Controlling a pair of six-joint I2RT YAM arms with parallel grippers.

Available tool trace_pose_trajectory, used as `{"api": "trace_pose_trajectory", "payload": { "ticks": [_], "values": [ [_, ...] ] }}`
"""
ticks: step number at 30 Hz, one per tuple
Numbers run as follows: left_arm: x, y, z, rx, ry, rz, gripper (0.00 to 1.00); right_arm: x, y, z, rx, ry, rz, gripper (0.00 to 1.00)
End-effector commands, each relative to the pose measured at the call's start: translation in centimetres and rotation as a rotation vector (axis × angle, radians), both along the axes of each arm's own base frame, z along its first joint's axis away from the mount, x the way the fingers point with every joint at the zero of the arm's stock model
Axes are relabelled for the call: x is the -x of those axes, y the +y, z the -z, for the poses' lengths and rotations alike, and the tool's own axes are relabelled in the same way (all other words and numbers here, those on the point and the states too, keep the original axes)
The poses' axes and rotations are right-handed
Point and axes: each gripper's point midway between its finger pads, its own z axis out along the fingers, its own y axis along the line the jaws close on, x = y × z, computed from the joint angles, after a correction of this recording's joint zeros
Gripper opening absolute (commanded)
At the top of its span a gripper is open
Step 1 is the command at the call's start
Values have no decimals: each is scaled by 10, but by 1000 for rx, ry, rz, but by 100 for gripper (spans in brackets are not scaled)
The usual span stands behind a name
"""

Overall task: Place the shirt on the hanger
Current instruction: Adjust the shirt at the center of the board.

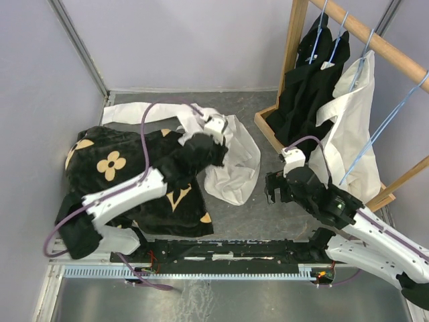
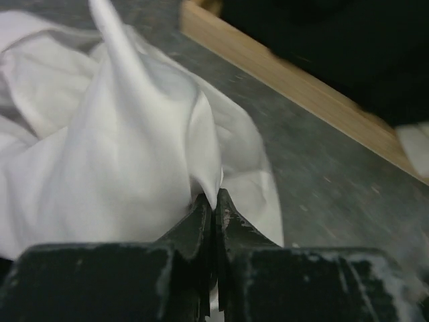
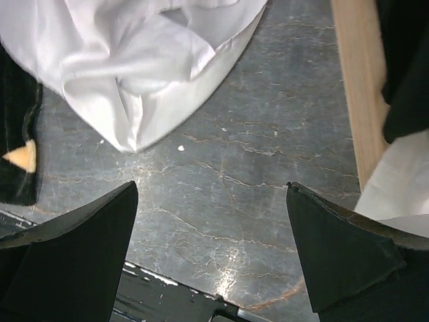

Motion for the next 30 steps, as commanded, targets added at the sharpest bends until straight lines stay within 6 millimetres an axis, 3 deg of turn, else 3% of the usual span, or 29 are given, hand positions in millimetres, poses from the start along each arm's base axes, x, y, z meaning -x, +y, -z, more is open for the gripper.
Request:
{"api": "trace_pose_trajectory", "payload": {
  "ticks": [1,3,7,9,10,13,14,15,20,23,30],
  "values": [
    [77,-3,-28,189,-17,36,3,-6,-26,-16,-23,-68,158,99],
    [119,3,-18,219,24,85,3,-6,-33,-18,-26,-80,192,99],
    [181,2,14,228,149,220,5,-9,-38,-19,-33,-90,239,99],
    [203,5,32,210,211,266,16,-10,-35,-19,-35,-78,250,99],
    [209,10,37,206,230,259,28,-11,-34,-18,-34,-68,257,99],
    [207,34,30,241,216,184,56,-12,-28,-15,-47,-36,277,99],
    [203,47,21,254,193,146,70,-13,-25,-13,-56,-25,277,99],
    [198,57,8,270,163,108,76,-13,-21,-11,-62,-11,270,99],
    [174,111,-35,207,31,-95,81,-11,0,1,-62,76,228,99],
    [164,126,-40,101,-3,-166,81,-15,14,6,-61,111,207,99],
    [153,105,-24,24,24,-193,90,-35,63,2,-131,126,109,99]
  ]
}}
